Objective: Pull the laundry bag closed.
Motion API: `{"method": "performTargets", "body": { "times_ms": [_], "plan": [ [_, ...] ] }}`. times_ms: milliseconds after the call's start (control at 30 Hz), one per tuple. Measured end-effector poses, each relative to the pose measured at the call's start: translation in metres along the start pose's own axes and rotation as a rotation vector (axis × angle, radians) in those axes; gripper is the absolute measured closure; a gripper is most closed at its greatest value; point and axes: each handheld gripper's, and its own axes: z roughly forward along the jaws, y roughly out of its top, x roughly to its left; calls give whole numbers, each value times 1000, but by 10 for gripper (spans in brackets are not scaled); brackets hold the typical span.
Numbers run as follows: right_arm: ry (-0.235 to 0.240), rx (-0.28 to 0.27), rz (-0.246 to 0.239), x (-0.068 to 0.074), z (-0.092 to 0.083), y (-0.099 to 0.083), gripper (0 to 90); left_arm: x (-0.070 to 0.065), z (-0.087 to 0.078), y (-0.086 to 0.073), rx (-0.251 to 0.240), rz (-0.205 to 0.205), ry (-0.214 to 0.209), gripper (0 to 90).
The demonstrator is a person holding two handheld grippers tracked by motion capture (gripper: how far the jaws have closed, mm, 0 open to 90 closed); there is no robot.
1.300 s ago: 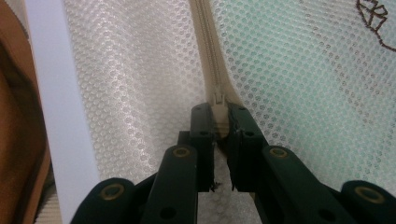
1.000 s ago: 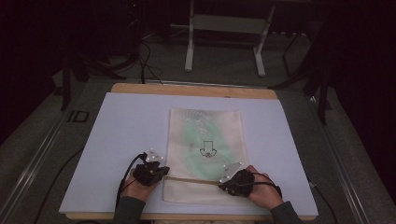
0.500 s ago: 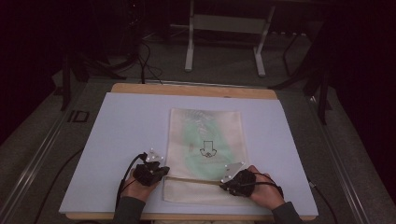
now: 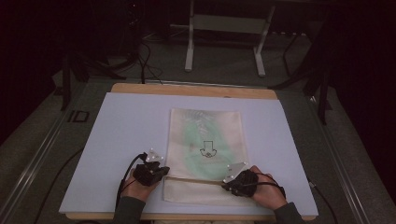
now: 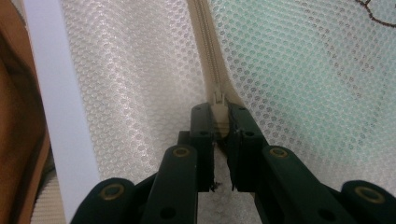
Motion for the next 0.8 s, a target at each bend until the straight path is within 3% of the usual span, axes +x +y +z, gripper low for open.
{"method": "performTargets", "body": {
  "times_ms": [800],
  "plan": [
    [-2, 2, 17, -3, -4, -9, 824, 0, 0, 0, 1, -1, 0, 897]
  ]
}}
